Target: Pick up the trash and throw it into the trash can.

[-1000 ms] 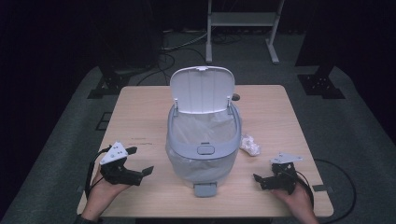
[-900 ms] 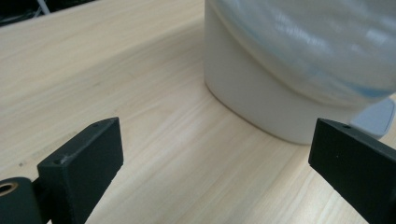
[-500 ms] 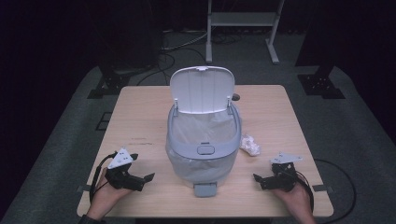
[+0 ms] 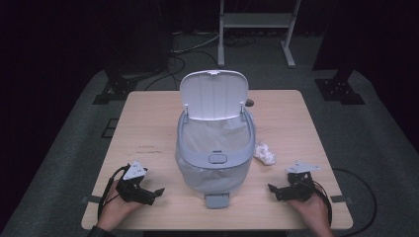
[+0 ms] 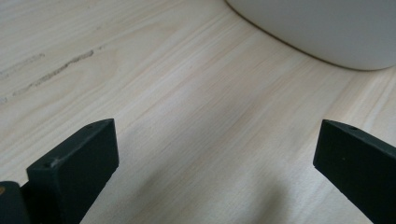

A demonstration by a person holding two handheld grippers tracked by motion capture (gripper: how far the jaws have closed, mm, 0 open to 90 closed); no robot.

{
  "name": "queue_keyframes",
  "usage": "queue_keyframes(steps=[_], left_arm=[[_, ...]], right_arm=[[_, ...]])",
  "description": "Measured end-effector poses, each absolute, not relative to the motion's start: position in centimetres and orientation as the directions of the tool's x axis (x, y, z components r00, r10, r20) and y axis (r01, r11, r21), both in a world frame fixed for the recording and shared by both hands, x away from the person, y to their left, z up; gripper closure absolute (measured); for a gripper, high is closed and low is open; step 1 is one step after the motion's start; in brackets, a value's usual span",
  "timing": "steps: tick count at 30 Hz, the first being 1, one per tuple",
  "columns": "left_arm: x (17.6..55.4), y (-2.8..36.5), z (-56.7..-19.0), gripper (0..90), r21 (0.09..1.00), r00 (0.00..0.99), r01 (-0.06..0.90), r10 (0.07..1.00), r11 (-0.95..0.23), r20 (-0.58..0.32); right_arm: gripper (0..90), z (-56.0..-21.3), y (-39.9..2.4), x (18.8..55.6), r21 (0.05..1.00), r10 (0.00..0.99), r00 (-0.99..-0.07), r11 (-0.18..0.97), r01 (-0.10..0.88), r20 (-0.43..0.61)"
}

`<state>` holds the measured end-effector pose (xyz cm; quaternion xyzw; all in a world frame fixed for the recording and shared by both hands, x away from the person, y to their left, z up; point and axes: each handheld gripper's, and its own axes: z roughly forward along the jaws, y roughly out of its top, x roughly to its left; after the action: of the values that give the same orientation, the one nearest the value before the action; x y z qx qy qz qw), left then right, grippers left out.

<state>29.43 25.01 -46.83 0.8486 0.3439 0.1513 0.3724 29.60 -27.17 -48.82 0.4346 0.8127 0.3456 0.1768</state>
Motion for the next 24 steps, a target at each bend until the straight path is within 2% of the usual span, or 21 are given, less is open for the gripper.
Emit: queue_keyframes(steps=[8,24], left_arm=[[29.7,24.7,-48.1,0.0,0.700,0.729,0.490,0.684,-0.519,-0.003],[29.6,24.6,-48.3,0.0,0.712,0.736,0.468,0.676,-0.524,0.014]], right_arm=[[1.5,-48.8,-27.1,29.6,0.716,0.833,-0.553,0.379,0.587,0.013],[1.5,-47.7,-26.5,29.8,0.697,0.819,-0.574,0.398,0.597,0.024]])
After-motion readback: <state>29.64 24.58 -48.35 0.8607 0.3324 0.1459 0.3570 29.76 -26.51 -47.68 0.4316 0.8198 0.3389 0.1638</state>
